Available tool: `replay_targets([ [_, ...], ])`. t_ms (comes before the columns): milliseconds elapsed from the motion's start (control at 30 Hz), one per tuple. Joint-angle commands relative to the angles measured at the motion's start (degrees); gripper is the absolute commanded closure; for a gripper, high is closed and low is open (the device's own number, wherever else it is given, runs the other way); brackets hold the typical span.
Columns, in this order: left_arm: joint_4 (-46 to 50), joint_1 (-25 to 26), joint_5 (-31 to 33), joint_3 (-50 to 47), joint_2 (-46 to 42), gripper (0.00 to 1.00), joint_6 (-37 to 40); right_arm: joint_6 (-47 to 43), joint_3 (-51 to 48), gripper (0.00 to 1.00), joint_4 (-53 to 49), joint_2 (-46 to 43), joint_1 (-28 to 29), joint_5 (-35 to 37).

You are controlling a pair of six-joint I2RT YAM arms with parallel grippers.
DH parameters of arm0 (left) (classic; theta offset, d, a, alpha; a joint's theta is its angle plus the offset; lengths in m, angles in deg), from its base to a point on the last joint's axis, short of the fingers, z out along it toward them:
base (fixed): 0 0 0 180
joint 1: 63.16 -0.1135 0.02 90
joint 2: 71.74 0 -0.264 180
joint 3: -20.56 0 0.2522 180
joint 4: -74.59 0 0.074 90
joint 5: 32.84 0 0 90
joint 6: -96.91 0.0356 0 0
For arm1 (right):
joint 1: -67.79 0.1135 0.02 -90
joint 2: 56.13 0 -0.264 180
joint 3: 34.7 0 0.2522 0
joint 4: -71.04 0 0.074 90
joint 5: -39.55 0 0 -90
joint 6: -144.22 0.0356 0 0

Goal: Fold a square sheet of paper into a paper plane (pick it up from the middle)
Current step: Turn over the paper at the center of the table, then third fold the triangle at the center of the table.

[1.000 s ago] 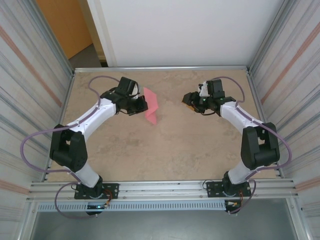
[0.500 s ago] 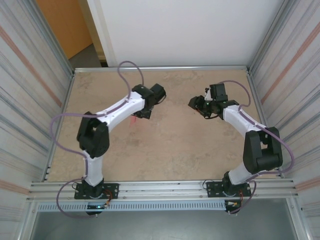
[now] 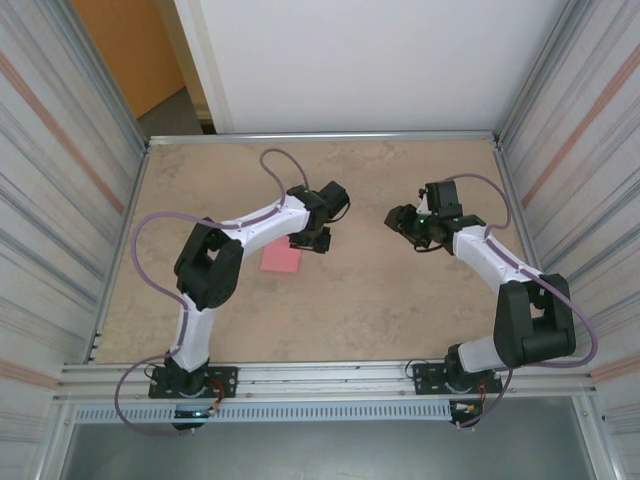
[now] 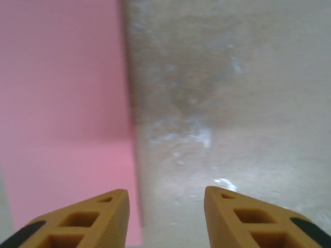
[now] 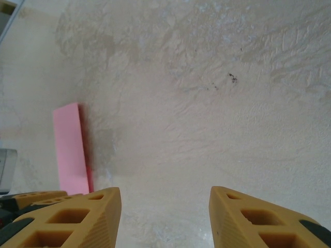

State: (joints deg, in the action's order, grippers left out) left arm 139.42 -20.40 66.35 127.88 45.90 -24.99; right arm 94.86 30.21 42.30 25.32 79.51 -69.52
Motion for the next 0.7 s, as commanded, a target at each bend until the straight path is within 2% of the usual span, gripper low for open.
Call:
replay_targets([
  [0, -12.3, -1.9, -11.7, -5.5, -7.2, 0.49, -1.9, -3.5, 2.7, 0.52, -3.9, 0.4, 3.4, 0.3],
  [100, -19.6, -5.0, -15.8, -12.8, -12.9, 0.43, -4.1, -3.8, 5.3, 0.52, -3.8, 4.1, 8.8, 0.9],
  [200, -24.6, -9.0, -16.7, -21.8, -19.8, 0.37, -6.2, -2.2, 8.5, 0.53, -1.5, 9.3, 14.5, 0.3],
  [400, -29.4, -19.4, -19.7, -38.0, -32.8, 0.2, -8.3, -0.2, 19.5, 0.6, 0.9, 23.6, 24.5, -0.5],
  [500, -30.6, -23.8, -20.7, -43.8, -38.3, 0.11, -7.3, 0.4, 25.3, 0.63, 1.3, 29.6, 27.5, -0.4],
  [667, -33.2, -29.4, -23.3, -50.1, -43.9, 0.03, -5.8, 1.0, 32.7, 0.66, -0.9, 37.8, 30.5, 0.1],
])
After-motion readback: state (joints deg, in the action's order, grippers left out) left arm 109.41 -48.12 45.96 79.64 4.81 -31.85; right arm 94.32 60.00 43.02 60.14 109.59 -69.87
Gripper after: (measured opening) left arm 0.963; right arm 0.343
